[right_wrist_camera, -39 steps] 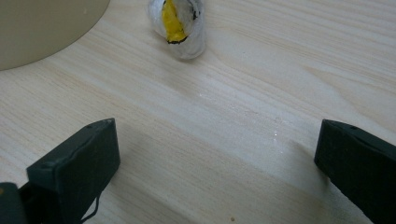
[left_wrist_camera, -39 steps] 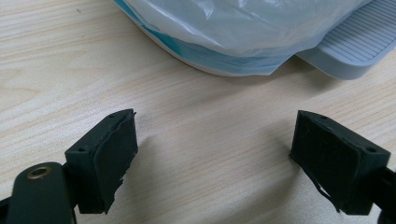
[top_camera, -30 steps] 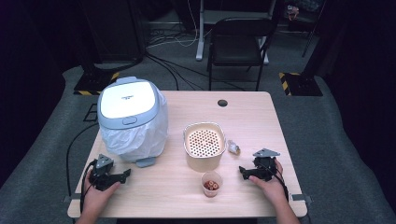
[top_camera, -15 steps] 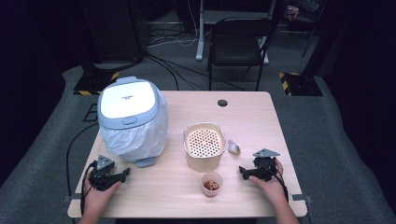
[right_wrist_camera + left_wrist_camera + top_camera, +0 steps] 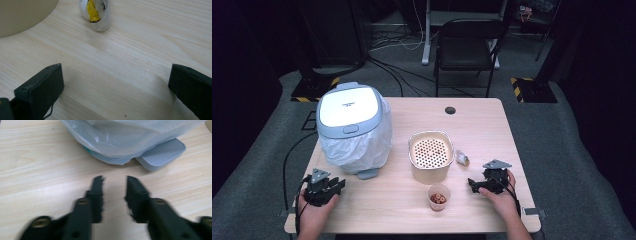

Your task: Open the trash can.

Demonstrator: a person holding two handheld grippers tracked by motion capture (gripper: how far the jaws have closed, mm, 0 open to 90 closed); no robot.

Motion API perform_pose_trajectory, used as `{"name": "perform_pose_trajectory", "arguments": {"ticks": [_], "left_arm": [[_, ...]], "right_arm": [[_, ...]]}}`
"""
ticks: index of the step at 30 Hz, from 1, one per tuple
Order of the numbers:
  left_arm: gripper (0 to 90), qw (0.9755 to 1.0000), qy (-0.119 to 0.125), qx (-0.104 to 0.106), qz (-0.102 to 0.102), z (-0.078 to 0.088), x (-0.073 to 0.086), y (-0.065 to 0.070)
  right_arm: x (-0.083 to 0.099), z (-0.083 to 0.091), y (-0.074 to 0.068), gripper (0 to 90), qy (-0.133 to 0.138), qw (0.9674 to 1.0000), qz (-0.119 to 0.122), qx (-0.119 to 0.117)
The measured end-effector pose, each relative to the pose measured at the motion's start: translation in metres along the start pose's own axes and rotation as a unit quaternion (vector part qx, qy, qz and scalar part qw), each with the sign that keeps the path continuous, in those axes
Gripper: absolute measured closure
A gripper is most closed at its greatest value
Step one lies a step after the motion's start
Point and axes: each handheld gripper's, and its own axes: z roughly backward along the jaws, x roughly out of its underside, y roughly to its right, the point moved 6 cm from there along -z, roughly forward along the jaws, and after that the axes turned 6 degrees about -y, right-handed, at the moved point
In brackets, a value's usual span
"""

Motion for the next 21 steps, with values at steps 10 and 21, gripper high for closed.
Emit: {"name": "perform_pose_trajectory", "arguments": {"ticks": [10, 21], "left_arm": [[90.0, 0.9985, 0.001, 0.042, 0.035, 0.009, -0.003, 0.023], [90.0, 0.9995, 0.012, 0.028, 0.012, 0.002, -0.015, 0.051]], "right_arm": [[0.0, 0.0, 0.0, 0.0, 0.001, 1.0, -0.002, 0.004], [0.0, 0.0, 0.0, 0.0, 0.001, 1.0, -0.002, 0.004]]}}
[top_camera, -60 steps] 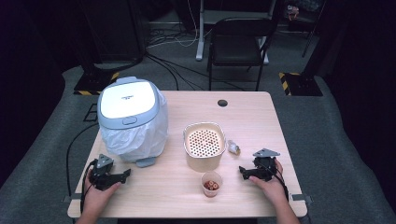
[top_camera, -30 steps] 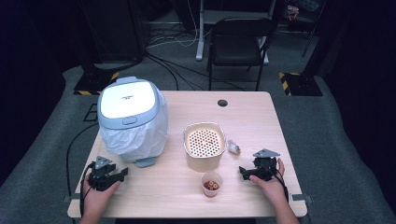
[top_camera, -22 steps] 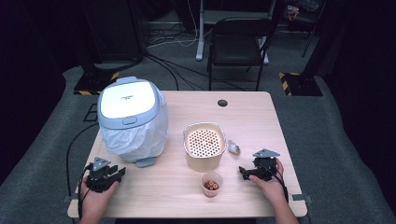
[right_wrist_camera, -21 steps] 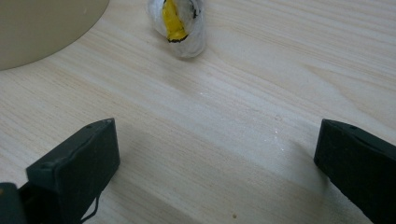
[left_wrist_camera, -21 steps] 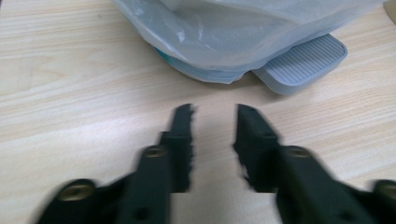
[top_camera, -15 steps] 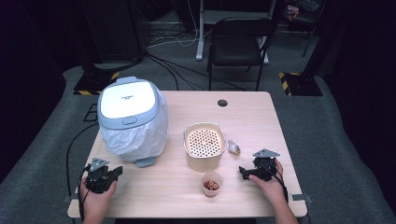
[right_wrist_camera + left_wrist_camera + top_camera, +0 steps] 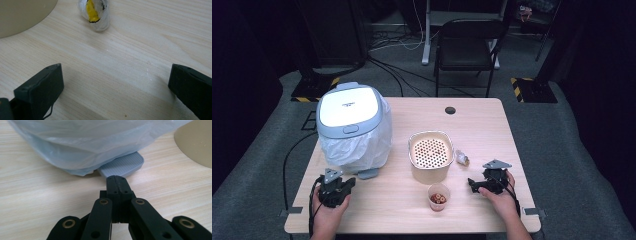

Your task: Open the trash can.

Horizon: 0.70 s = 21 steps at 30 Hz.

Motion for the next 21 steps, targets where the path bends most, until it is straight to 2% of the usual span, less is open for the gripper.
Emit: {"name": "perform_pose_trajectory", "arguments": {"ticks": [1, 3, 4, 5, 6, 8, 9, 13, 14, 16, 19, 20, 21], "left_arm": [[90.0, 1.0, 0.0, 0.0, 0.0, 0.0, 0.0, 0.0], [90.0, 0.9999, -0.001, -0.007, -0.012, -0.004, -0.002, 0.003], [90.0, 0.9996, -0.006, -0.01, -0.025, -0.006, -0.004, 0.004], [90.0, 0.9996, 0.0, -0.014, -0.026, -0.008, -0.006, 0.005], [90.0, 0.9998, -0.003, -0.005, -0.02, -0.01, -0.006, 0.008], [90.0, 1.0, -0.001, -0.008, -0.003, -0.014, -0.008, 0.014], [90.0, 0.9998, 0.005, -0.016, -0.014, -0.016, -0.009, 0.014], [89.0, 0.9998, 0.013, -0.014, -0.003, -0.022, -0.013, 0.017], [88.7, 0.9998, 0.008, -0.016, -0.007, -0.022, -0.013, 0.017], [88.3, 0.9993, 0.028, -0.023, 0.007, -0.027, -0.015, 0.019], [87.1, 0.9993, 0.027, -0.02, 0.013, -0.031, -0.016, 0.019], [85.9, 0.9995, 0.017, -0.015, -0.024, -0.033, -0.017, 0.015], [85.4, 0.9995, 0.017, -0.015, -0.024, -0.033, -0.017, 0.015]], "right_arm": [[0.0, 0.0, 0.0, 0.0, 0.0, 1.0, 0.0, 0.0], [0.0, 0.0, 0.0, 0.0, 0.0, 1.0, 0.0, 0.0], [0.0, 0.0, 0.0, 0.0, 0.0, 1.0, 0.0, 0.0], [0.0, 0.0, 0.0, 0.0, 0.0, 1.0, 0.0, 0.0], [0.0, 0.0, 0.0, 0.0, 0.0, 1.0, 0.0, 0.0], [0.0, 0.0, 0.0, 0.0, 0.0, 1.0, 0.0, 0.0], [0.0, 0.0, 0.0, 0.0, 0.0, 1.0, 0.0, 0.0], [0.0, 0.0, 0.0, 0.0, 0.0, 1.0, 0.0, 0.0], [0.0, 0.0, 0.0, 0.0, 0.0, 1.0, 0.0, 0.0], [0.0, 0.0, 0.0, 0.0, 0.0, 1.0, 0.0, 0.0], [0.0, 0.0, 0.0, 0.0, 0.0, 1.0, 0.001, 0.0], [0.0, 0.0, 0.0, 0.0, 0.0, 1.0, 0.001, 0.0], [0.0, 0.0, 0.0, 0.0, 0.0, 1.0, 0.001, 0.0]]}}
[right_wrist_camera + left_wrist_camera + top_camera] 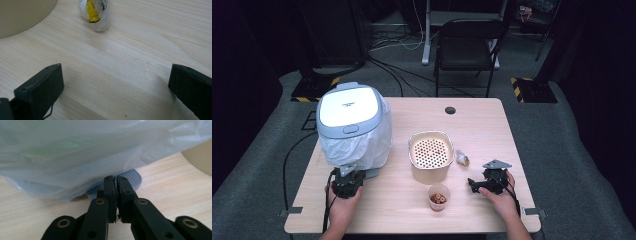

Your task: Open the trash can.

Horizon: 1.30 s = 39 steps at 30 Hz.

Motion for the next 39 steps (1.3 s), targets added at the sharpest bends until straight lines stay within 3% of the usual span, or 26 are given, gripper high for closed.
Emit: {"name": "perform_pose_trajectory", "arguments": {"ticks": [1, 2, 5, 7, 8, 9, 10, 11, 12, 14, 16, 18, 19, 20, 21, 23, 25, 26, 28, 30, 31, 35, 36, 37, 38, 39], "left_arm": [[85.4, 1.0, 0.006, -0.002, -0.002, -0.001, -0.001, 0.0], [84.0, 0.9992, 0.014, 0.001, 0.039, -0.004, -0.001, 0.005], [86.8, 0.9993, 0.018, -0.018, 0.027, -0.009, 0.001, 0.002], [87.6, 0.9994, 0.018, -0.017, 0.025, -0.009, 0.001, 0.002], [87.6, 0.9992, 0.023, -0.02, 0.026, -0.01, 0.001, 0.001], [87.3, 0.9992, 0.021, -0.009, 0.034, -0.011, 0.002, 0.003], [86.3, 0.9993, 0.02, -0.022, 0.024, -0.01, 0.002, 0.0], [85.6, 0.999, 0.024, -0.013, 0.034, -0.012, 0.003, 0.002], [80.1, 0.9989, 0.028, -0.028, 0.026, -0.012, 0.003, -0.002], [80.2, 0.9985, 0.033, -0.022, 0.037, -0.012, 0.003, -0.003], [83.7, 0.999, 0.022, -0.015, 0.035, -0.011, 0.003, -0.001], [87.2, 0.9994, 0.023, -0.018, 0.02, -0.012, 0.003, 0.0], [88.6, 0.9993, 0.024, -0.02, 0.021, -0.013, 0.003, 0.002], [88.6, 0.9997, 0.018, -0.01, 0.015, -0.013, 0.004, 0.005], [88.7, 0.9994, 0.021, -0.024, 0.013, -0.013, 0.004, 0.005], [89.9, 0.9992, 0.02, -0.034, -0.013, -0.012, 0.004, 0.004], [90.0, 0.9988, 0.013, -0.036, -0.029, -0.011, 0.004, 0.002], [90.0, 0.9994, 0.022, -0.027, -0.009, -0.012, 0.003, 0.003], [90.0, 0.9996, 0.02, -0.019, -0.005, -0.012, 0.003, 0.003], [90.0, 0.9995, 0.016, -0.026, -0.013, -0.012, 0.005, 0.004], [90.0, 0.9993, 0.025, -0.029, -0.003, -0.014, 0.004, 0.005], [90.0, 0.9996, 0.023, -0.011, -0.011, -0.014, 0.004, 0.004], [90.0, 0.9994, 0.027, -0.019, -0.012, -0.015, 0.004, 0.004], [90.0, 0.9994, 0.015, -0.022, -0.02, -0.014, 0.006, 0.002], [90.0, 0.9996, 0.021, -0.019, -0.006, -0.015, 0.005, 0.004], [90.0, 0.9997, 0.02, -0.013, -0.009, -0.016, 0.005, 0.004]], "right_arm": [[0.0, 0.0, 0.0, 0.0, 0.0, 1.0, 0.0, 0.0], [0.0, 0.0, 0.0, 0.0, 0.0, 1.0, 0.0, 0.0], [0.0, 0.0, 0.0, 0.0, 0.0, 1.0, 0.0, 0.0], [0.0, 0.0, 0.0, 0.0, 0.0, 1.0, 0.001, 0.0], [0.0, 0.0, 0.0, 0.0, 0.0, 1.0, 0.001, 0.0], [0.0, 0.0, 0.0, 0.0, 0.0, 1.0, 0.0, 0.0], [0.0, 0.0, 0.0, 0.0, -0.001, 1.0, 0.001, -0.001], [0.001, 0.0, 0.0, 0.0, -0.002, 1.0, 0.006, -0.003], [0.001, 0.0, 0.0, 0.0, -0.002, 1.0, 0.005, -0.003], [0.001, 0.001, 0.0, 0.0, -0.003, 1.0, 0.005, -0.003], [0.001, 0.001, 0.0, 0.0, -0.003, 1.0, 0.005, -0.003], [0.001, 0.001, 0.0, 0.0, -0.002, 1.0, 0.005, -0.003], [0.001, 0.001, 0.0, 0.0, -0.002, 1.0, 0.005, -0.003], [0.001, 0.001, 0.0, 0.0, -0.002, 1.0, 0.005, -0.003], [0.001, 0.001, -0.001, 0.0, -0.004, 1.0, 0.004, -0.004], [0.001, 0.001, 0.0, 0.0, -0.003, 0.9999, 0.009, -0.004], [0.001, 0.001, 0.0, 0.0, -0.003, 0.9999, 0.01, -0.004], [0.001, 0.001, 0.0, 0.0, -0.003, 0.9999, 0.01, -0.004], [0.001, 0.001, 0.0, 0.0, -0.004, 0.9999, 0.01, -0.004], [0.001, 0.001, 0.0, 0.0, -0.004, 0.9999, 0.01, -0.003], [0.002, 0.001, 0.0, 0.0, -0.004, 0.9999, 0.011, -0.004], [0.002, 0.001, -0.001, 0.0, -0.004, 0.9999, 0.011, -0.005], [0.002, 0.001, -0.001, 0.0, -0.004, 0.9999, 0.011, -0.004], [0.002, 0.001, -0.001, 0.0, -0.004, 0.9999, 0.011, -0.005], [0.002, 0.002, -0.001, 0.0, -0.006, 0.9999, 0.01, -0.005], [0.002, 0.002, -0.002, 0.0, -0.005, 0.9999, 0.008, -0.006]]}}
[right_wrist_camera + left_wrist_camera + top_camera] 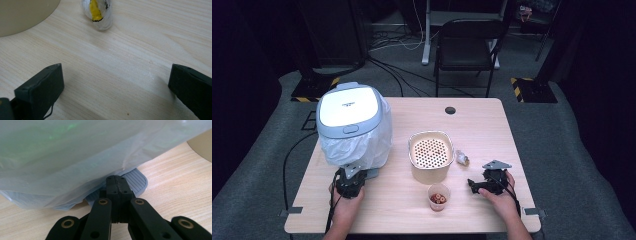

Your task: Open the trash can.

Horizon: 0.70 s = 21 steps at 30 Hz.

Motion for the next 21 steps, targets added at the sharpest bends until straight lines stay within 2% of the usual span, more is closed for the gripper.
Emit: {"name": "perform_pose_trajectory", "arguments": {"ticks": [1, 2, 3, 5, 8, 9, 10, 11, 12, 13, 14, 15, 17, 21], "left_arm": [[90.0, 1.0, 0.001, -0.007, 0.001, 0.0001, 0.0001, -0.0004], [90.0, 0.9999, -0.003, -0.008, -0.01, 0.0006, 0.0014, -0.0011], [90.0, 0.9998, -0.002, -0.01, -0.015, 0.0001, 0.0019, -0.0013], [90.0, 0.9997, -0.004, -0.015, -0.019, -0.0003, 0.0027, -0.0006], [90.0, 0.9997, -0.009, -0.013, -0.019, -0.0022, 0.0027, -0.0028], [90.0, 0.9999, -0.011, -0.001, -0.004, -0.0036, 0.0035, -0.0009], [90.0, 0.9998, -0.018, -0.007, -0.012, -0.0048, 0.005, -0.0017], [90.0, 0.9997, -0.018, -0.011, -0.01, -0.0057, 0.0062, -0.0007], [90.0, 0.9992, -0.025, -0.014, -0.027, -0.0062, 0.0079, -0.0003], [90.0, 0.9991, -0.021, -0.02, -0.029, -0.007, 0.0089, 0.0004], [90.0, 0.9979, -0.022, -0.024, -0.056, -0.0066, 0.0079, -0.0022], [90.0, 0.9979, -0.022, -0.024, -0.056, -0.0066, 0.0079, -0.0022], [90.0, 0.9987, -0.023, -0.013, -0.043, -0.0076, 0.0075, -0.0035], [90.0, 0.9987, -0.018, -0.017, -0.045, -0.0079, 0.0082, -0.0027]], "right_arm": [[-0.0006, -0.0004, -0.0005, 0.0, 0.003, 1.0, -0.006, 0.002], [-0.0004, -0.0003, -0.0007, 0.0, 0.003, 1.0, -0.007, 0.002], [0.0006, 0.0004, 0.0003, 0.0, -0.002, 1.0, 0.005, -0.001], [0.0004, 0.0004, -0.0003, 0.0, -0.001, 1.0, 0.003, -0.002], [0.0004, 0.0003, -0.0005, 0.0, 0.0, 1.0, 0.003, -0.002], [0.0003, 0.0003, -0.0003, 0.0, 0.0, 1.0, 0.004, -0.002], [0.0004, 0.0003, -0.0007, 0.0, 0.0, 1.0, 0.002, -0.002], [0.0004, 0.0003, -0.0004, 0.0, 0.0, 1.0, 0.002, -0.001], [0.0004, 0.0003, -0.0005, 0.0, 0.0, 1.0, 0.002, -0.001], [0.0005, 0.0004, -0.0006, 0.0, 0.0, 1.0, 0.001, -0.001], [0.0005, 0.0004, -0.0004, 0.0, 0.0, 1.0, 0.002, 0.0], [0.0005, 0.0004, -0.0004, 0.0, 0.0, 1.0, 0.002, 0.0], [0.0003, 0.0003, -0.0004, 0.0, 0.001, 1.0, 0.003, -0.001], [0.0004, 0.0003, -0.0005, 0.0, 0.001, 1.0, 0.003, 0.0]]}}
